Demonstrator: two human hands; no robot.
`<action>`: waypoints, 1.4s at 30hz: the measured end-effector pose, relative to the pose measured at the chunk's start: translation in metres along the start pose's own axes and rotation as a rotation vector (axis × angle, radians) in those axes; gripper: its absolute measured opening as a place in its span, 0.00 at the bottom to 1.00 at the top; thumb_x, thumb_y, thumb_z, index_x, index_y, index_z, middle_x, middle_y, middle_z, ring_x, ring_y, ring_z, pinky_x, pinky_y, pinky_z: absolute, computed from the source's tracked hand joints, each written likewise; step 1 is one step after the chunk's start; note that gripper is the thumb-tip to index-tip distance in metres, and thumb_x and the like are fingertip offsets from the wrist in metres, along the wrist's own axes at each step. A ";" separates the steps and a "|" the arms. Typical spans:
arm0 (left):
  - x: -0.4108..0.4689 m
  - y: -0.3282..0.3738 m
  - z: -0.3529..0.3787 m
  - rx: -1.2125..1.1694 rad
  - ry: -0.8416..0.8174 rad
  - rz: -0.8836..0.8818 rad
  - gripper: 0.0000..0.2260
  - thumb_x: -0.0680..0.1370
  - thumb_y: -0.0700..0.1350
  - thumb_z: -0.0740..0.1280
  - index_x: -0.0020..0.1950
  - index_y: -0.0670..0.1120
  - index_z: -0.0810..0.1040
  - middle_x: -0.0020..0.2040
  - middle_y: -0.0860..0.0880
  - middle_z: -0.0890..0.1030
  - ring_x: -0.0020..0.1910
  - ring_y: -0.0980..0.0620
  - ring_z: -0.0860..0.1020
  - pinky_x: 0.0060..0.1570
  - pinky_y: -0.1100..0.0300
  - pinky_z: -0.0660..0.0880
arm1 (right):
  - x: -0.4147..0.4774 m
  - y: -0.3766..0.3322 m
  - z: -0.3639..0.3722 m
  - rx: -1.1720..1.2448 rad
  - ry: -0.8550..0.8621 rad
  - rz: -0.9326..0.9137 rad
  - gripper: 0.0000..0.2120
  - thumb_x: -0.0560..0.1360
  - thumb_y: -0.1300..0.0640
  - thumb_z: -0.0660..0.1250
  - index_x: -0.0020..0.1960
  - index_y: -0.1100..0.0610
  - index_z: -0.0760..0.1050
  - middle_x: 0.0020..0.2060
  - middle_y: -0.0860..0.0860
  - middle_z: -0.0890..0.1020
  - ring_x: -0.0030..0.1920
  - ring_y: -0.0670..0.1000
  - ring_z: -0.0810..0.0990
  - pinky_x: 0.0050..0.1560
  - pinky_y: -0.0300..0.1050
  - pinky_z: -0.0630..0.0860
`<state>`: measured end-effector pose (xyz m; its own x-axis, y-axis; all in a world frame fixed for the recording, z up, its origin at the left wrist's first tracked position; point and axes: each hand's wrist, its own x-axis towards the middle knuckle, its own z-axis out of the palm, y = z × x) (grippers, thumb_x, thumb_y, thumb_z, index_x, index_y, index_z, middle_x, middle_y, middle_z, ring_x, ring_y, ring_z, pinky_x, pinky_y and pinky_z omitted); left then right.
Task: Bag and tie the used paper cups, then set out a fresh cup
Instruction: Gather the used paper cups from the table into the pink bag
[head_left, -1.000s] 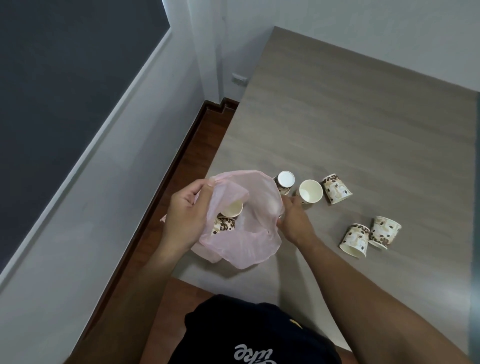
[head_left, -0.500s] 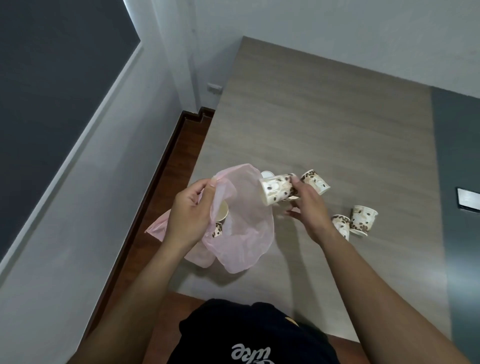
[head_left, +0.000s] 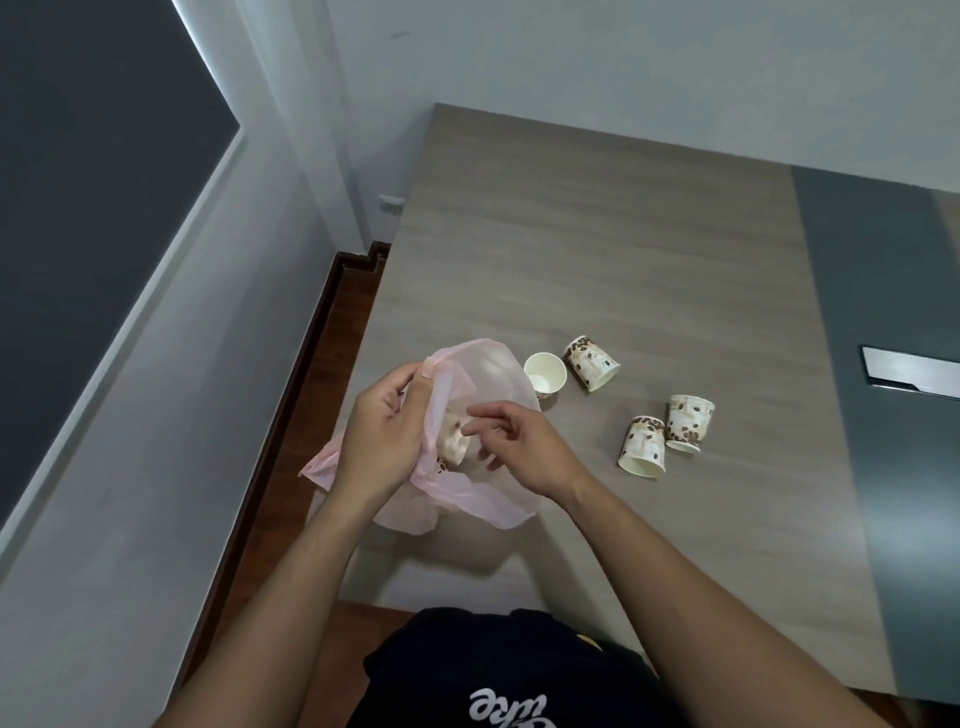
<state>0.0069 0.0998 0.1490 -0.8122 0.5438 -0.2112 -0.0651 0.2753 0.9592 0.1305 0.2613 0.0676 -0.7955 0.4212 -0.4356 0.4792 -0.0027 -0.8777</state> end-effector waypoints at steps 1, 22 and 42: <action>-0.001 0.000 0.002 0.000 -0.003 -0.002 0.13 0.90 0.52 0.64 0.63 0.52 0.88 0.52 0.52 0.91 0.55 0.49 0.88 0.58 0.44 0.84 | -0.001 0.003 -0.007 0.011 0.028 0.007 0.16 0.84 0.67 0.65 0.69 0.59 0.81 0.56 0.51 0.90 0.42 0.48 0.85 0.42 0.45 0.85; -0.005 0.009 0.073 0.043 -0.073 -0.047 0.14 0.90 0.51 0.64 0.57 0.49 0.89 0.46 0.43 0.89 0.44 0.53 0.84 0.45 0.60 0.79 | -0.024 0.159 -0.150 -0.524 0.210 0.544 0.30 0.82 0.43 0.71 0.82 0.45 0.70 0.77 0.68 0.70 0.78 0.67 0.70 0.80 0.56 0.66; 0.005 0.000 0.070 -0.015 -0.007 -0.134 0.19 0.88 0.58 0.65 0.53 0.45 0.87 0.51 0.29 0.84 0.44 0.46 0.81 0.49 0.48 0.76 | -0.027 0.062 -0.114 0.192 0.130 0.236 0.14 0.84 0.51 0.70 0.68 0.51 0.75 0.52 0.52 0.85 0.43 0.48 0.83 0.42 0.41 0.79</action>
<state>0.0436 0.1577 0.1345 -0.7914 0.5086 -0.3392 -0.1817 0.3340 0.9249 0.2235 0.3533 0.0478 -0.6109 0.5010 -0.6130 0.5560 -0.2797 -0.7827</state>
